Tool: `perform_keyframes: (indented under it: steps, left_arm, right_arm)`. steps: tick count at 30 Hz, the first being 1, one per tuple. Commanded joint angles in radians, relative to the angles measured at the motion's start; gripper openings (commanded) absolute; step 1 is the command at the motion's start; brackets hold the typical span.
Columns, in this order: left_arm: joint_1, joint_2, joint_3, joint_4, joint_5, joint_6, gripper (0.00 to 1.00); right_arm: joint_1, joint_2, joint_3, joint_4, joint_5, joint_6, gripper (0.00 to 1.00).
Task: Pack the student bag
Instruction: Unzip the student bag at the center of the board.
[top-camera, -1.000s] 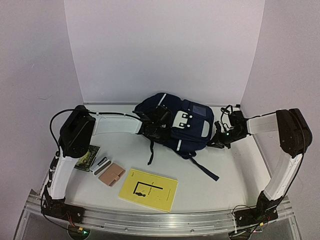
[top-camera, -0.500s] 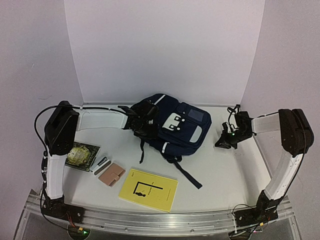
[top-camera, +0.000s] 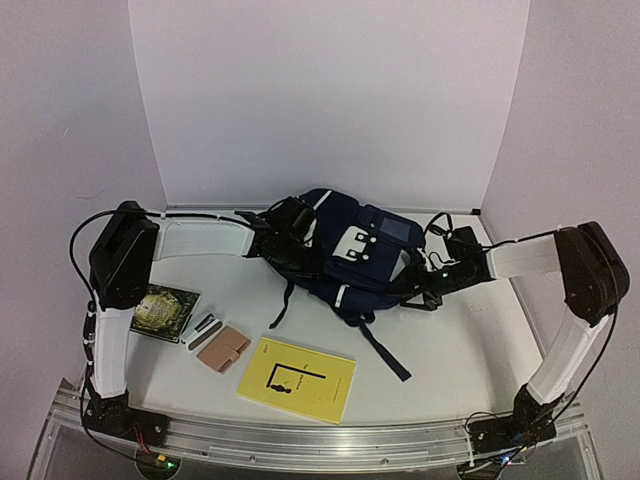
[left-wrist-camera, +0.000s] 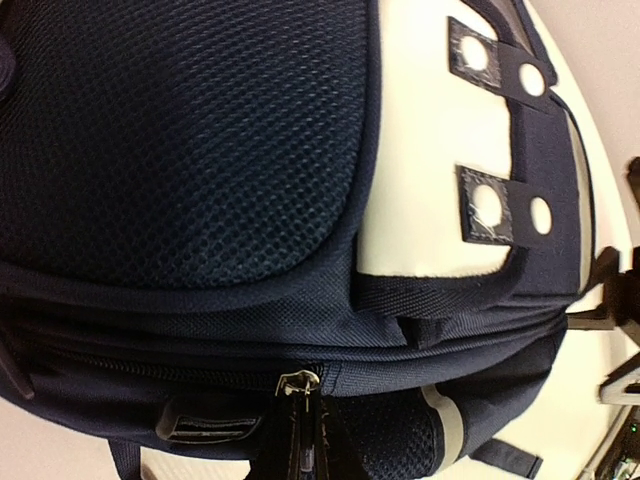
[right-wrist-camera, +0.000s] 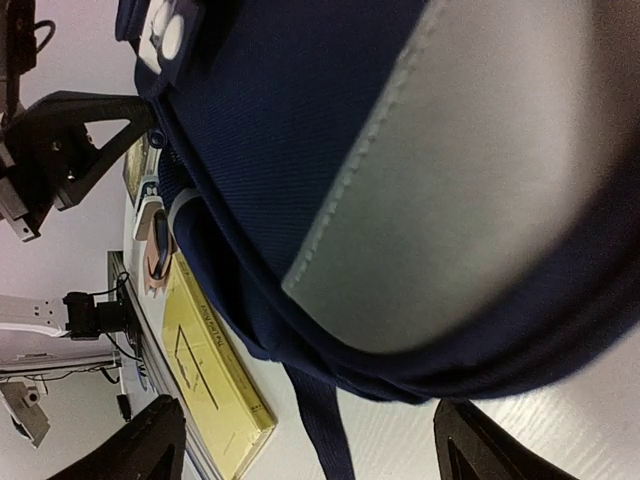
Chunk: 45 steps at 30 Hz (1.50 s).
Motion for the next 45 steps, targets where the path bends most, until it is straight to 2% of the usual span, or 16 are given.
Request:
perform_keyframes:
  steps: [1, 4, 7, 9, 11, 17, 26, 28, 31, 35, 36, 38, 40, 41, 43, 45]
  left_arm:
    - [-0.037, 0.012, 0.072, 0.081, 0.098, -0.002, 0.00]
    - [-0.043, 0.008, 0.071, 0.067, 0.119, 0.004, 0.00]
    - [-0.044, -0.021, 0.049, 0.042, 0.102, 0.010, 0.00]
    - [-0.042, -0.050, 0.031, 0.011, 0.068, 0.019, 0.00]
    - [-0.037, -0.069, 0.021, -0.032, 0.029, 0.028, 0.00]
    - [-0.009, -0.097, 0.002, -0.140, -0.084, 0.055, 0.00]
    - [0.036, -0.123, -0.060, -0.160, -0.147, 0.088, 0.00]
    - [0.036, -0.119, -0.069, -0.153, -0.135, 0.094, 0.00]
    - [0.020, -0.116, -0.080, -0.111, -0.044, 0.112, 0.00]
    - [-0.064, -0.080, -0.026, -0.059, 0.057, 0.160, 0.00]
    - [-0.090, -0.067, -0.008, -0.038, 0.089, 0.167, 0.00]
    - [-0.127, -0.049, 0.019, 0.009, 0.144, 0.167, 0.00]
    - [-0.138, -0.029, 0.048, 0.038, 0.179, 0.142, 0.00]
    - [-0.139, -0.022, 0.059, 0.053, 0.184, 0.129, 0.00]
    - [-0.138, -0.008, 0.076, 0.075, 0.184, 0.112, 0.00]
    - [-0.138, 0.009, 0.096, 0.085, 0.182, 0.099, 0.00]
  right_arm:
    - [0.015, 0.079, 0.021, 0.124, 0.004, 0.075, 0.82]
    - [0.012, 0.103, 0.045, 0.131, 0.048, 0.088, 0.69]
    - [-0.009, 0.095, 0.042, 0.130, 0.098, 0.096, 0.40]
    - [-0.045, 0.087, 0.034, 0.128, 0.115, 0.102, 0.16]
    - [-0.087, 0.082, 0.036, 0.114, 0.130, 0.099, 0.00]
    - [-0.195, 0.048, 0.050, 0.008, 0.181, 0.033, 0.00]
    - [-0.304, 0.055, 0.183, -0.167, 0.333, -0.177, 0.00]
    - [-0.335, 0.080, 0.245, -0.181, 0.372, -0.216, 0.00]
    - [-0.346, 0.113, 0.335, -0.184, 0.412, -0.232, 0.00]
    - [-0.347, 0.167, 0.469, -0.187, 0.383, -0.177, 0.00]
    - [-0.347, 0.168, 0.491, -0.187, 0.376, -0.164, 0.05]
    - [-0.347, 0.157, 0.512, -0.193, 0.350, -0.144, 0.25]
    - [-0.347, 0.121, 0.497, -0.222, 0.307, -0.128, 0.57]
    - [-0.347, 0.091, 0.468, -0.238, 0.280, -0.122, 0.69]
    - [-0.347, 0.027, 0.403, -0.269, 0.205, -0.114, 0.85]
    - [-0.346, -0.031, 0.323, -0.299, 0.130, -0.113, 0.93]
